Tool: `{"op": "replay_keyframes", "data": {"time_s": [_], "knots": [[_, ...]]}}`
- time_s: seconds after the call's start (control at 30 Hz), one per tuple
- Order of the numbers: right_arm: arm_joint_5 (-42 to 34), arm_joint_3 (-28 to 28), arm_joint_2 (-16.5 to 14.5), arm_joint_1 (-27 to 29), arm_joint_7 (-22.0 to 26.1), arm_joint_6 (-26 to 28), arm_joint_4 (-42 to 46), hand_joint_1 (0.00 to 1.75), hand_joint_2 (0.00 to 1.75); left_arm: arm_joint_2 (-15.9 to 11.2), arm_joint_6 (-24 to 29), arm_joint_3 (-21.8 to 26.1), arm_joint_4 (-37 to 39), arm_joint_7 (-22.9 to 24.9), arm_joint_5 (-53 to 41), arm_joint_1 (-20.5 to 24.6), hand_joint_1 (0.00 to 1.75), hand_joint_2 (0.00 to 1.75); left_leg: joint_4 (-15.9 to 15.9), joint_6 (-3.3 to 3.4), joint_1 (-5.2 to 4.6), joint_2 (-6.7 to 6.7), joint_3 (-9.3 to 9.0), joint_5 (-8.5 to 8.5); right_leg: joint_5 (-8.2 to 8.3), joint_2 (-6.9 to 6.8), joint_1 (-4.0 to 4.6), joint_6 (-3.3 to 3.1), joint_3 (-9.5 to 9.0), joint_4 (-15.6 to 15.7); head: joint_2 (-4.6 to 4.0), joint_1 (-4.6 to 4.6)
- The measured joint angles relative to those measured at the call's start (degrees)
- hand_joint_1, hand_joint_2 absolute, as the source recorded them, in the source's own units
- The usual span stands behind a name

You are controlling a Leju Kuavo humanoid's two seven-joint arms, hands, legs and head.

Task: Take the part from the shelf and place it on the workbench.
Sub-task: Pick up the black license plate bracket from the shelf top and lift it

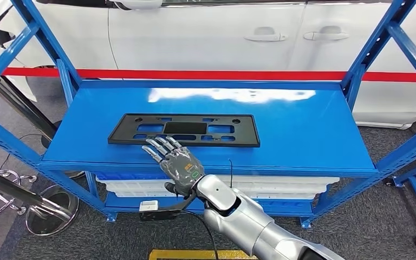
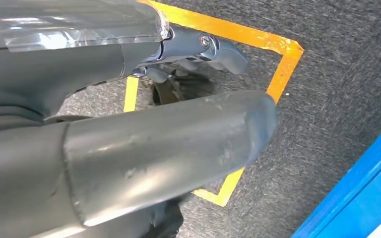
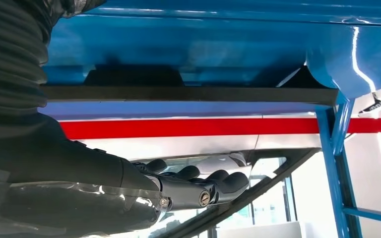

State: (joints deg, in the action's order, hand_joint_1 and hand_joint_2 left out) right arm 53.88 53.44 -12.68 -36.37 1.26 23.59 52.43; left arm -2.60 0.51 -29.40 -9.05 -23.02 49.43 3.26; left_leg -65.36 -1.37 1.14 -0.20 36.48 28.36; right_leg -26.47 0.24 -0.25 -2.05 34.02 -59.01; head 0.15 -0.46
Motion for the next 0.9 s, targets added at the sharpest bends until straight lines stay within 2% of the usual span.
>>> {"op": "replay_keyframes", "data": {"time_s": [0.07, 0.17, 0.23, 0.27, 0.33, 0.37, 0.4, 0.43, 0.5, 0.57, 0.63, 0.7, 0.73, 0.8, 0.87, 0.9], "knots": [[0.55, 0.00, -0.30, -0.19, -0.42, -0.02, -0.49, 0.00, 1.75, -0.08, -0.03, -0.08, 0.00, 0.05, -0.08, 0.13, 0.00, 0.00, 5.68, 0.46, -0.17, -0.07, -2.62, -1.79, -0.22, 0.10, 0.21, 0.44, 0.21, -0.44, 0.00, 0.00], [2.58, 0.00, -0.87, -0.68, -1.61, 0.56, -2.59, 0.00, 1.75, -0.08, -0.12, -0.39, 0.00, 0.31, -0.37, 0.21, 0.00, 0.00, 6.84, 1.36, -0.29, -0.18, -2.98, -1.94, -0.12, 0.13, 0.38, 1.17, 0.44, -0.44, 0.00, 0.00], [3.84, 0.00, -1.36, -1.29, -2.14, 1.52, -4.81, 0.00, 1.75, -0.08, -0.18, -0.66, 0.00, 0.44, -0.60, 0.30, 0.00, 0.00, 7.27, 2.10, -0.02, -0.08, -3.09, -2.30, -1.25, 0.10, 0.37, 1.66, 0.98, -1.76, 0.00, 0.01], [4.18, 0.00, -1.61, -1.65, -2.27, 2.11, -6.06, 0.00, 1.75, -0.09, -0.22, -0.79, 0.00, 0.49, -0.71, 0.41, 0.00, 0.00, 7.47, 2.45, 0.14, -0.01, -3.14, -2.45, -2.73, 0.08, 0.32, 1.89, 2.01, -4.08, 0.00, 0.01], [4.29, -0.05, -2.02, -2.15, -2.27, 3.38, -8.56, 0.00, 1.75, -0.13, -0.27, -1.00, 0.00, 0.60, -0.83, 0.57, 0.00, 0.00, 7.48, 2.78, 0.11, 0.07, -3.08, -2.51, -6.41, 0.05, 0.06, 2.28, 5.41, -11.53, 0.00, 0.01], [4.20, -0.12, -2.18, -2.25, -2.21, 3.99, -9.77, 0.00, 1.75, -0.15, -0.26, -1.09, 0.00, 0.67, -0.86, 0.60, 0.00, 0.00, 7.45, 2.79, 0.10, 0.07, -3.07, -2.50, -7.59, 0.05, -0.07, 2.42, 7.03, -14.93, 0.00, 0.01], [4.03, -0.27, -2.30, -2.35, -2.13, 4.53, -10.82, 0.00, 1.75, -0.16, -0.26, -1.17, 0.00, 0.74, -0.89, 0.60, 0.00, 0.00, 7.43, 2.78, 0.10, 0.05, -3.07, -2.49, -7.65, 0.04, -0.18, 2.51, 7.87, -16.53, 0.00, 0.01], [3.77, -0.50, -2.45, -2.55, -2.00, 4.98, -11.67, 0.00, 1.75, -0.17, -0.25, -1.25, 0.00, 0.80, -0.92, 0.61, 0.00, 0.00, 7.37, 2.74, 0.10, 0.03, -3.09, -2.46, -6.62, 0.04, -0.26, 2.51, 7.66, -15.94, 0.00, 0.01], [3.09, -1.25, -2.92, -3.45, -1.70, 5.75, -12.85, 0.00, 1.75, -0.17, -0.24, -1.32, 0.00, 0.86, -0.95, 0.72, 0.00, 0.00, 7.19, 2.50, 0.11, -0.01, -3.15, -2.31, -2.55, 0.01, -0.39, 2.28, 4.48, -9.04, 0.00, 0.02], [2.40, -2.15, -3.54, -4.92, -1.51, 6.17, -13.64, 0.00, 1.75, -0.26, -0.30, -1.34, 0.00, 0.90, -1.01, 1.04, 0.00, 0.00, 6.94, 2.00, -0.13, -0.01, -3.02, -2.13, -0.18, 0.00, -0.23, 1.95, 1.48, -2.45, 0.00, 0.01], [1.88, -3.05, -3.91, -6.19, -1.48, 6.38, -14.31, 0.00, 1.75, -0.45, -0.35, -1.40, 0.00, 1.00, -1.22, 1.41, 0.00, 0.00, 6.95, 1.37, -0.27, -0.01, -2.85, -2.18, -0.10, 0.06, 0.02, 1.64, 0.93, -0.80, 0.00, 0.00], [1.31, -4.00, -4.03, -6.92, -1.30, 6.82, -14.93, 0.00, 1.75, -0.71, -0.36, -1.57, 0.00, 1.10, -1.38, 1.64, 0.00, 0.00, 6.99, 0.70, -0.09, -0.01, -2.85, -2.07, 0.18, 0.08, -0.05, 1.02, 0.88, -0.44, 0.00, 0.00], [0.81, -4.47, -4.10, -7.19, -0.94, 7.15, -15.21, 0.00, 1.75, -0.82, -0.33, -1.66, 0.00, 1.16, -1.38, 1.71, 0.00, 0.00, 6.23, 0.43, 0.00, 0.00, -2.54, -1.42, 0.34, 0.05, -0.13, 0.62, 0.76, -0.16, 0.00, 0.00], [-1.13, -5.42, -4.23, -7.50, 0.66, 7.73, -15.62, 0.00, 1.75, -1.04, -0.22, -1.77, 0.00, 1.33, -1.30, 1.81, 0.00, 0.00, 1.25, 0.09, 0.09, 0.04, -0.32, 1.52, 0.56, 0.01, -0.23, 0.03, 0.56, 0.23, 0.00, 0.00], [-4.13, -6.59, -4.26, -7.30, 3.04, 7.95, -15.81, 0.00, 1.75, -1.24, -0.08, -1.79, 0.00, 1.49, -1.13, 1.79, 0.00, 0.00, -6.26, -0.13, 0.09, 0.03, 3.21, 4.66, 0.52, 0.00, -0.05, -0.21, 0.57, 0.23, 0.00, 0.00], [-5.84, -7.26, -4.26, -7.07, 4.24, 7.82, -15.81, 0.00, 1.75, -1.32, 0.00, -1.80, 0.00, 1.52, -1.03, 1.71, 0.00, 0.00, -8.47, -0.16, 0.09, 0.03, 4.33, 5.06, 0.48, 0.03, 0.05, -0.27, 0.56, 0.18, 0.00, 0.00]]}}
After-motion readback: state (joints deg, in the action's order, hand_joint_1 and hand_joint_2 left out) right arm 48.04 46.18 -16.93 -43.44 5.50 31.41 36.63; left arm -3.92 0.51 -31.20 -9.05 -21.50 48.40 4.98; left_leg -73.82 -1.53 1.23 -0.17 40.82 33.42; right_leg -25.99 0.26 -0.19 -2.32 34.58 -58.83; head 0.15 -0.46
